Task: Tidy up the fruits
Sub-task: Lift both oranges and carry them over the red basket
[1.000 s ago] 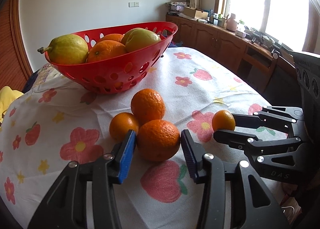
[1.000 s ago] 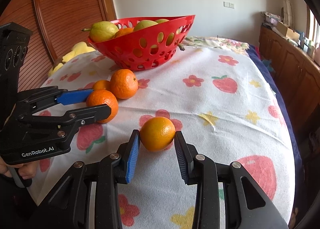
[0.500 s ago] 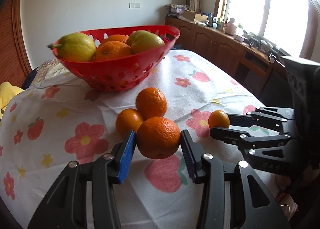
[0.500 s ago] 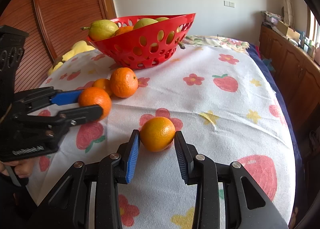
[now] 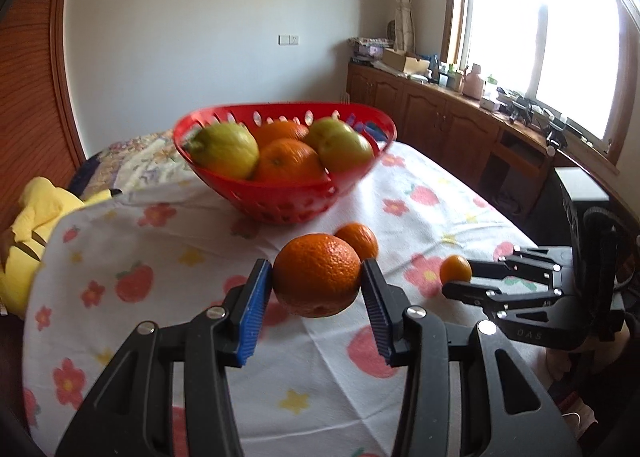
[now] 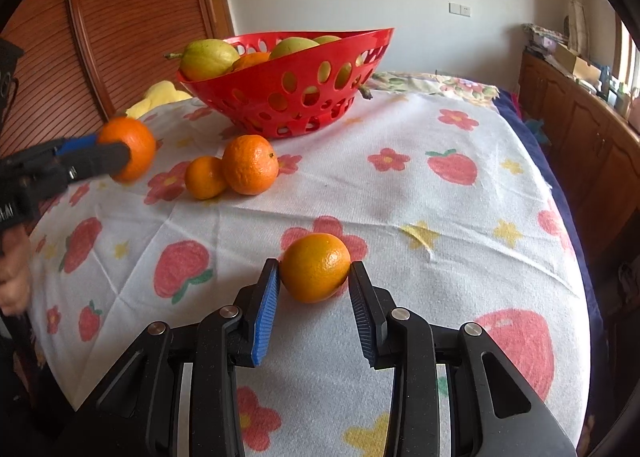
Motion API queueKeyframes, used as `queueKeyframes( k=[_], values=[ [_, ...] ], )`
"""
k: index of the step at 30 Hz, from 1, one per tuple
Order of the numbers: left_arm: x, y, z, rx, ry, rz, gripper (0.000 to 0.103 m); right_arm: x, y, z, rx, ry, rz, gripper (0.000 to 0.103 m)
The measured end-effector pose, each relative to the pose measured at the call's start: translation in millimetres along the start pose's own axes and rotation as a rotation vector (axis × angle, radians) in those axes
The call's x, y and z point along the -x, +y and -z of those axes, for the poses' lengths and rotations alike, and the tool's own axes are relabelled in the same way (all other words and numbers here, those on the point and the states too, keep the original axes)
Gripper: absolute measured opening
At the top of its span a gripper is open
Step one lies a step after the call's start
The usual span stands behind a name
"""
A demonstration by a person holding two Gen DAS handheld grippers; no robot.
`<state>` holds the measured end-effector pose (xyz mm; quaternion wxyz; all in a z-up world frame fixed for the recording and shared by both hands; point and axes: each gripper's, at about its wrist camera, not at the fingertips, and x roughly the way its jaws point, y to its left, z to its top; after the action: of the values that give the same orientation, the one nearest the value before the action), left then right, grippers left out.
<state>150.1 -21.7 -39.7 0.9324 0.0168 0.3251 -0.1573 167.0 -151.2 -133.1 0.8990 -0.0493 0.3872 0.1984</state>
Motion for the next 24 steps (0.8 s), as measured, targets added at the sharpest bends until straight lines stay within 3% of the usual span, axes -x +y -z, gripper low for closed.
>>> queueKeyframes(
  k=[8, 13, 24],
  values=[
    [9, 12, -18, 0.011, -0.045, -0.011, 0.044, 10, 0, 0, -0.004, -0.037, 0.010, 0.035],
    [7, 10, -37, -0.037, -0.067, -0.021, 0.045, 19, 0, -11, 0.007, -0.067, 0.008, 0.035],
    [-12, 20, -91, -0.091, -0.093, -0.009, 0.045, 41, 0, -102, 0.085, -0.193, 0.000, 0.035]
  ],
)
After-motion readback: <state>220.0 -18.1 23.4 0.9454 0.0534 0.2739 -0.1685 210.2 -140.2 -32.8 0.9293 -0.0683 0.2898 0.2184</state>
